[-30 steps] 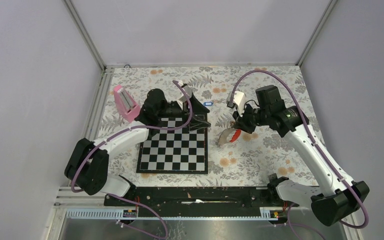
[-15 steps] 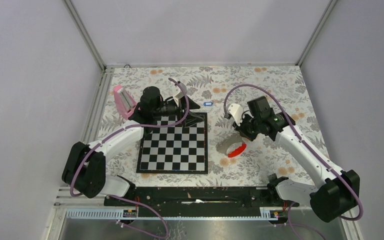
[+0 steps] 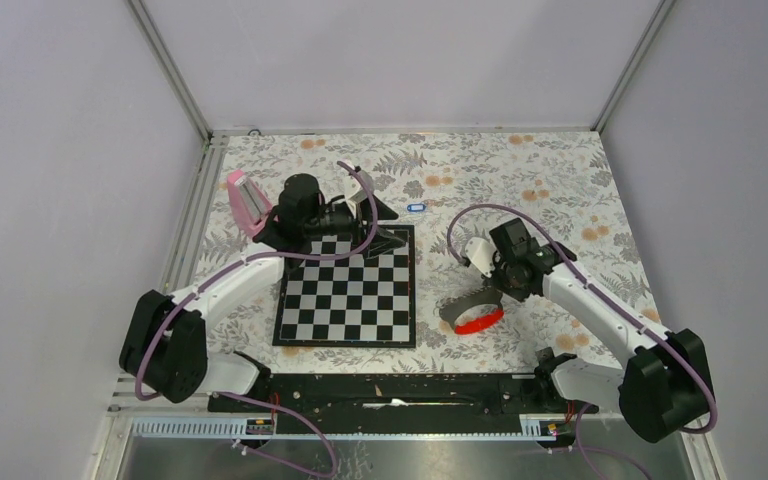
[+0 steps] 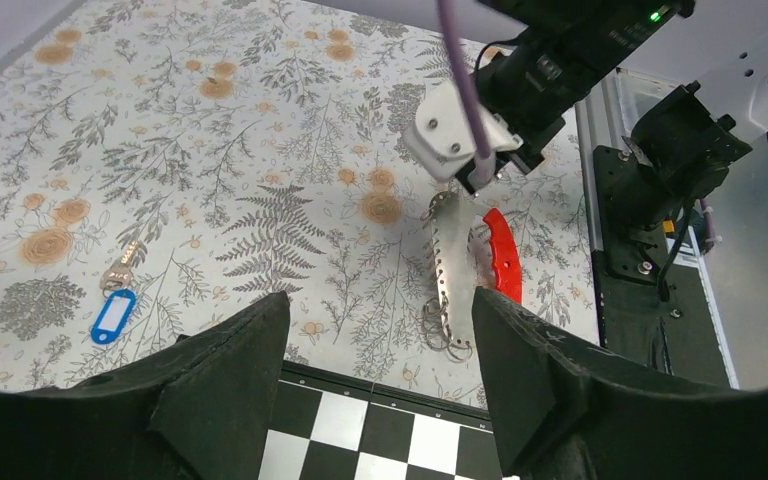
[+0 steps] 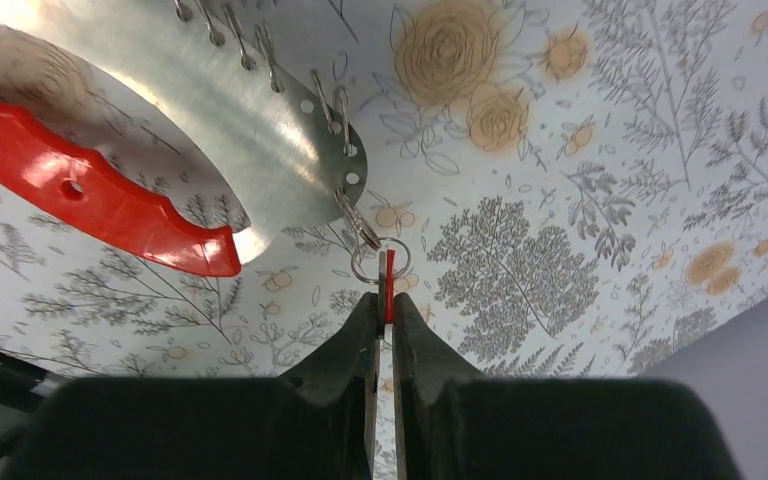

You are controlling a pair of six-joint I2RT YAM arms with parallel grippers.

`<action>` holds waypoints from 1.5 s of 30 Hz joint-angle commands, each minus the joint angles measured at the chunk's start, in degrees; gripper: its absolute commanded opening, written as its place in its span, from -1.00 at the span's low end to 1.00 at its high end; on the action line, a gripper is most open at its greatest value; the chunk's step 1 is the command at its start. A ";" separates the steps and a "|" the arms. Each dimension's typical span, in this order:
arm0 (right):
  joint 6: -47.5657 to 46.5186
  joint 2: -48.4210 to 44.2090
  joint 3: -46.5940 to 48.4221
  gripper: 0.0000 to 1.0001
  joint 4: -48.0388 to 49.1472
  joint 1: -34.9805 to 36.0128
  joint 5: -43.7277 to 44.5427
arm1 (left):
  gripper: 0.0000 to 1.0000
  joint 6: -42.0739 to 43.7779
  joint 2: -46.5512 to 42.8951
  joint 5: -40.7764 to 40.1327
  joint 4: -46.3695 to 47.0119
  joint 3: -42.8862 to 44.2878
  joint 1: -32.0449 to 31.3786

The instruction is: Put the keys on the keyring

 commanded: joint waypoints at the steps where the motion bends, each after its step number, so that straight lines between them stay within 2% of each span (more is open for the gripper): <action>1: -2.79 2.51 -3.08 -1.00 2.78 -0.76 7.95 | 0.45 3.28 -3.04 -0.08 -0.42 -0.52 0.30; 5: -3.60 5.84 -5.09 -1.00 5.66 -1.80 11.09 | 0.47 3.72 -4.14 -2.41 -2.05 -0.65 0.26; 15: -5.56 16.68 -3.17 -1.00 9.69 -3.97 17.83 | 0.53 7.67 -5.91 -4.40 -8.15 0.69 0.69; 21: -6.42 20.96 -0.34 -0.90 9.60 -6.18 18.41 | 0.54 9.06 -6.46 -4.48 -10.07 0.94 0.78; 31: -6.78 25.12 2.75 -0.39 9.65 -8.30 18.00 | 0.56 10.21 -6.85 -4.03 -11.37 1.24 0.78; 38: -6.60 24.63 4.88 -0.14 8.54 -9.60 17.85 | 0.58 12.11 -7.06 -5.14 -13.62 1.77 0.83; 45: -6.77 18.45 5.60 0.26 7.14 -11.73 17.06 | 0.79 11.34 -7.11 -12.11 -11.88 1.39 1.35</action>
